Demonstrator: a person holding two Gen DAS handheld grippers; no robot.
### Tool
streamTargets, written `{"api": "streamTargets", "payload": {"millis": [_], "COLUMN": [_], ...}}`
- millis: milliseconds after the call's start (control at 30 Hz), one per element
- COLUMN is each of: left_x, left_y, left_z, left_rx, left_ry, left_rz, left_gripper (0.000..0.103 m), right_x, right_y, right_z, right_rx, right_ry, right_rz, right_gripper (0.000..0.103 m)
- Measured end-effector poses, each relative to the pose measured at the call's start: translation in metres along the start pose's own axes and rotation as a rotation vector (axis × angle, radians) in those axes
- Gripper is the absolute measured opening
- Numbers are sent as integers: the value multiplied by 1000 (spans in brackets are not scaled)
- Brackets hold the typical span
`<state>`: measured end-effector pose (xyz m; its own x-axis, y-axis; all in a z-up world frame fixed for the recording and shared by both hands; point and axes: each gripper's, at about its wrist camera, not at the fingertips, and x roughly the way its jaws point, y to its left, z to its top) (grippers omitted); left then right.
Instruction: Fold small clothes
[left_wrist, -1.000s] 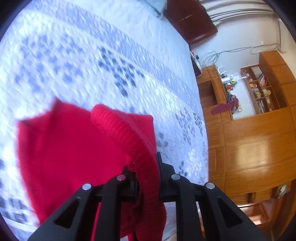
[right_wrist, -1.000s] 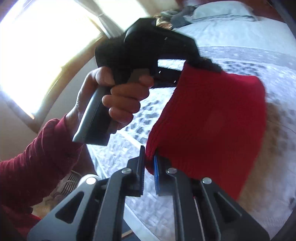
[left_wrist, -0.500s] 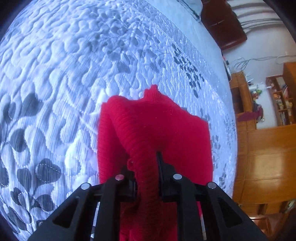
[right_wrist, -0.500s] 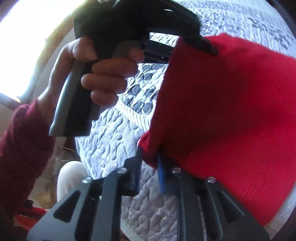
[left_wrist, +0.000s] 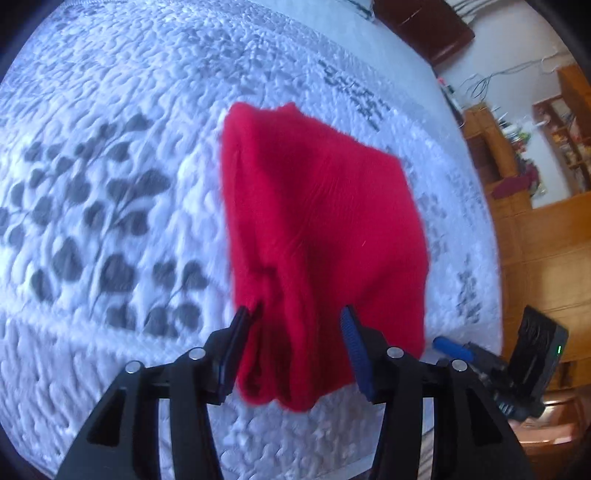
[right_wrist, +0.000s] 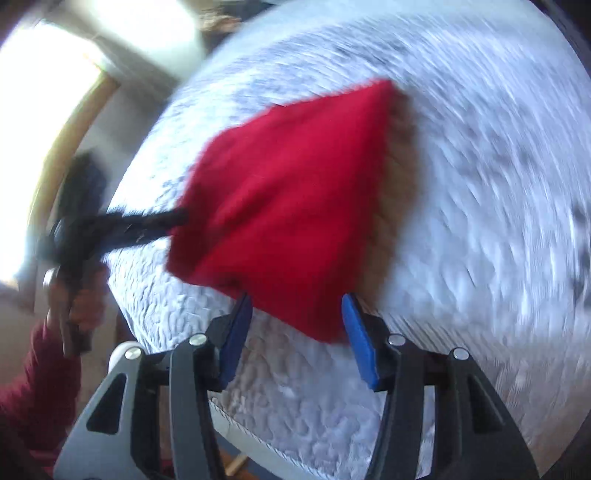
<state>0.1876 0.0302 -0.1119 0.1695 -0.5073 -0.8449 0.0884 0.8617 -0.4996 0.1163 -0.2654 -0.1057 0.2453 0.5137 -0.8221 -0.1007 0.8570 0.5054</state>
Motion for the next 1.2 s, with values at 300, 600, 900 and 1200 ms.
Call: {"api": "streamTargets", "payload": {"millis": [300, 600, 900, 1200], "left_x": [-3, 26, 24, 27], "left_y": [-15, -5, -4, -2], "left_z": [-35, -35, -39, -42], "left_rx": [98, 143, 151, 112], "left_ry": [-22, 5, 9, 40], "left_rz": [140, 251, 263, 239], "left_gripper": [56, 57, 56, 39], "right_x": [32, 39, 57, 27], "right_y": [-30, -23, -16, 18], "right_z": [8, 16, 18, 18], "right_rx": [225, 309, 327, 4], "right_ry": [80, 105, 177, 201], "right_rz": [183, 244, 122, -139], "right_gripper": [60, 67, 32, 13]}}
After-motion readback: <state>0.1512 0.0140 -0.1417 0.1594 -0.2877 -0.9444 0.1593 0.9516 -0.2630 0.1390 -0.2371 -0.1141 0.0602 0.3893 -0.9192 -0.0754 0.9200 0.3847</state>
